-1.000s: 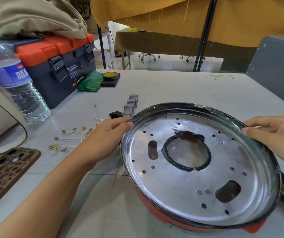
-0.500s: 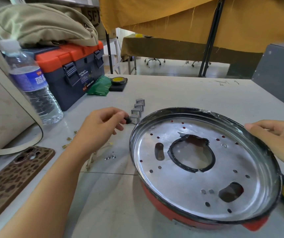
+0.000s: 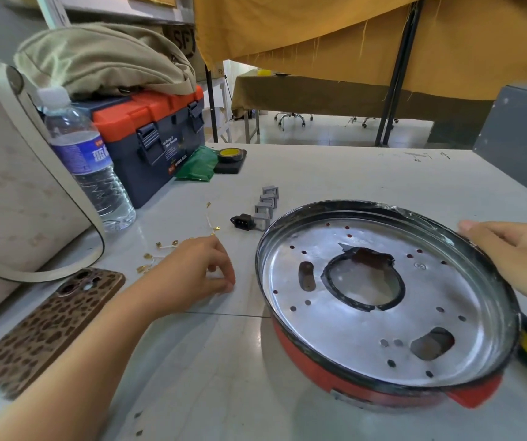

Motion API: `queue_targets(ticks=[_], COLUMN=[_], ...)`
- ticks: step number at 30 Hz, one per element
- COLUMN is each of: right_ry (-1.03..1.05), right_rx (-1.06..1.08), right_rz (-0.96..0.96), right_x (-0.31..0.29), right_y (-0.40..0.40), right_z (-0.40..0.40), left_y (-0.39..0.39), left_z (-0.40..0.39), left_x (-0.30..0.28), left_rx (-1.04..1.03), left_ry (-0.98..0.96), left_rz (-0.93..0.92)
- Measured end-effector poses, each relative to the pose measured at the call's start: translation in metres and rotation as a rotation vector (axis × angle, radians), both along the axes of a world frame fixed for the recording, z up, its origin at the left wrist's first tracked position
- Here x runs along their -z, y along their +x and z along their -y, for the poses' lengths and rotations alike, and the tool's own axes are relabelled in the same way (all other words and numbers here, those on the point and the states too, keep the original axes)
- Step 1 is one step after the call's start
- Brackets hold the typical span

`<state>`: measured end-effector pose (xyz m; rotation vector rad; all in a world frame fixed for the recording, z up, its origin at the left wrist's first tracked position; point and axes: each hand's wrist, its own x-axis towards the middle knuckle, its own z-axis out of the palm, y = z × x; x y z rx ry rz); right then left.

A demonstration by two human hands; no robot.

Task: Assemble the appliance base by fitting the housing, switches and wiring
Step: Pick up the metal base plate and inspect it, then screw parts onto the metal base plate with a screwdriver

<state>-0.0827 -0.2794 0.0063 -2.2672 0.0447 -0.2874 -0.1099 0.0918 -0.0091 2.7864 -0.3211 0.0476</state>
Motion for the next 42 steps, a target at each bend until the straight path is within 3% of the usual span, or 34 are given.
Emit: queue_targets(ticks=[3, 7, 14, 20, 25, 30, 34, 36, 39, 42], right_ry=[0.07, 0.139, -0.158, -0.279, -0.204, -0.353, -0.391, -0.299, 0.133, 0.413], right_rx=[0.009, 0.017, -0.009, 0.061, 0.146, 0.175, 0.205, 0.222, 0.165, 0.004], right_rz=[-0.056, -0.073, -0.208, -0.276, -0.318, -0.403, -0.354, -0.198, 0.04, 0.175], right_x=[0.002, -0.002, 0.002, 0.007, 0.01, 0.012, 0.013, 0.012, 0.007, -0.007], right_y=[0.004, 0.008, 0.009, 0.014, 0.015, 0.017, 0.018, 0.019, 0.019, 0.018], right_z=[0.005, 0.018, 0.029, 0.031, 0.031, 0.03, 0.032, 0.033, 0.03, 0.025], left_y=[0.003, 0.008, 0.022, 0.028, 0.029, 0.027, 0.026, 0.024, 0.022, 0.021], left_z=[0.001, 0.005, 0.034, 0.066, 0.078, 0.07, 0.058, 0.054, 0.048, 0.043], left_x=[0.003, -0.001, -0.024, -0.033, -0.034, -0.025, -0.023, -0.025, -0.028, -0.031], left_rx=[-0.021, -0.11, -0.078, 0.017, 0.035, 0.003, 0.043, 0.08, 0.145, 0.196], left_ry=[-0.02, -0.281, -0.7, -0.693, -0.718, -0.823, -0.778, -0.776, -0.742, -0.612], left_rz=[0.051, 0.188, 0.236, 0.202, 0.157, 0.086, 0.124, 0.117, 0.09, 0.071])
